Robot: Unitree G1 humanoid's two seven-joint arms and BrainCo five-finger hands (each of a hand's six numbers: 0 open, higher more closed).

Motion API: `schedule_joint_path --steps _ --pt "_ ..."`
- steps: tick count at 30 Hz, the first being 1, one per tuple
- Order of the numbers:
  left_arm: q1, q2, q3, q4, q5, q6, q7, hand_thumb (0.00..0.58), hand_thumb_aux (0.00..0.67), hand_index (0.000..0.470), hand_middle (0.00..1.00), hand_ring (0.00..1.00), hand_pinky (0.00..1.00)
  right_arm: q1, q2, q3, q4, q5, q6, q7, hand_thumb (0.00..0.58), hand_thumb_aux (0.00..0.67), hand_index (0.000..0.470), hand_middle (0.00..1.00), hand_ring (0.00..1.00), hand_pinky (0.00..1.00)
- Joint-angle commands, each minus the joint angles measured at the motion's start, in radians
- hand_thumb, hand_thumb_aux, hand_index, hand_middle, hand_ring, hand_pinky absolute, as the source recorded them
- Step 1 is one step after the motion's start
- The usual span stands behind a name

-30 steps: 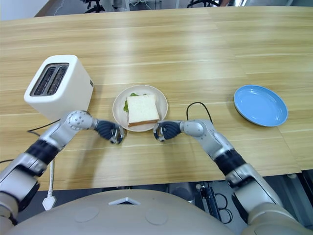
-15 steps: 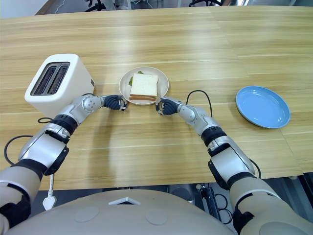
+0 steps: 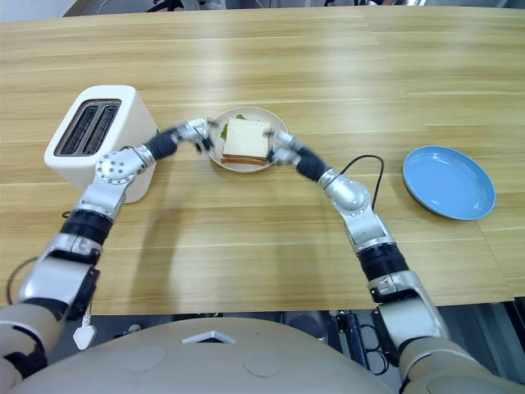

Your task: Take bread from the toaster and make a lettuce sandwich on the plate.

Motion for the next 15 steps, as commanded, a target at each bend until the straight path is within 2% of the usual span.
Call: schedule_joint_path --steps 1,3,7,15 --pt "0.109 -0.095 0.132 -0.148 -0.134 0.185 0.166 0.000 0.000 0.000 0.00 0.00 0.00 0.038 0.053 -0.101 -0.002 0.055 0.087 -0.089 0.000 0.000 0.000 0.00 0.00 0.00" --pt "0.181 -0.175 0.167 -0.207 -0.183 0.237 0.235 0.000 0.000 0.000 0.00 0.00 0.00 0.047 0.084 -0.133 0.025 0.033 0.079 -0.139 0.000 0.000 0.000 0.00 0.00 0.00" --pt "0.225 -0.284 0.217 -0.146 -0.194 0.210 0.304 0.000 0.000 0.000 0.00 0.00 0.00 0.054 0.133 -0.169 0.124 -0.020 0.027 -0.221 0.000 0.000 0.000 0.00 0.00 0.00" --pt "0.201 -0.290 0.222 0.029 -0.059 0.008 0.357 0.000 0.000 0.000 0.00 0.00 0.00 0.039 0.195 -0.205 0.292 -0.070 -0.079 -0.313 0.000 0.000 0.000 0.00 0.00 0.00"
